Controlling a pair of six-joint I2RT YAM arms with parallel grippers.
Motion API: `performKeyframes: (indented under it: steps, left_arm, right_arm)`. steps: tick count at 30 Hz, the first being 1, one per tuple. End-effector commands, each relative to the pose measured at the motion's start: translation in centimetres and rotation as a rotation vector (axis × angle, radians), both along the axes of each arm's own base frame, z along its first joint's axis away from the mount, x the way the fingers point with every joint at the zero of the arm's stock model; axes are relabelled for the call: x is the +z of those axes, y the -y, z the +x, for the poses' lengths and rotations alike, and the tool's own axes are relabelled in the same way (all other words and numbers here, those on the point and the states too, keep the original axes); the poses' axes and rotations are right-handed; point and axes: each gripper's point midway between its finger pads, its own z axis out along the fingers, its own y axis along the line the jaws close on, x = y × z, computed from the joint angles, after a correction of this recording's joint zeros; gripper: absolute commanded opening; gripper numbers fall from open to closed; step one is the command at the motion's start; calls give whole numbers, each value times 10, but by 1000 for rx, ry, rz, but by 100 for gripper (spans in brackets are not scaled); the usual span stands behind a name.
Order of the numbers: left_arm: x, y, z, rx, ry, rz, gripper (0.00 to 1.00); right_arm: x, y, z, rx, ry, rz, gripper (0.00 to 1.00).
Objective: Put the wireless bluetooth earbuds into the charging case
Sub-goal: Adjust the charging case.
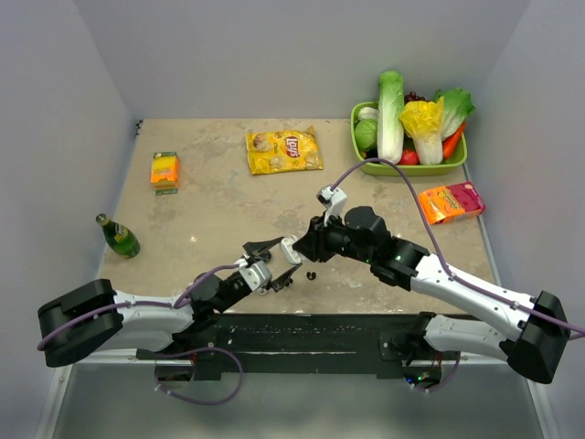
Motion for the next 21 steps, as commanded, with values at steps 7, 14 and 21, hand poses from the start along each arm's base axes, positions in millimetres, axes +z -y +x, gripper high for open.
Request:
performKeyframes:
  steps: [7, 14, 21]
  left_arm:
    - [6, 5, 11, 48, -65, -20, 47]
    - [6, 5, 17, 79, -84, -30, 100]
    - [8, 4, 21, 104, -94, -39, 100]
  right_arm:
    - [25, 1, 8, 12, 100, -11, 0]
    - [30, 4, 7, 33, 129, -36, 0]
    - [28, 5, 6, 42, 130, -51, 0]
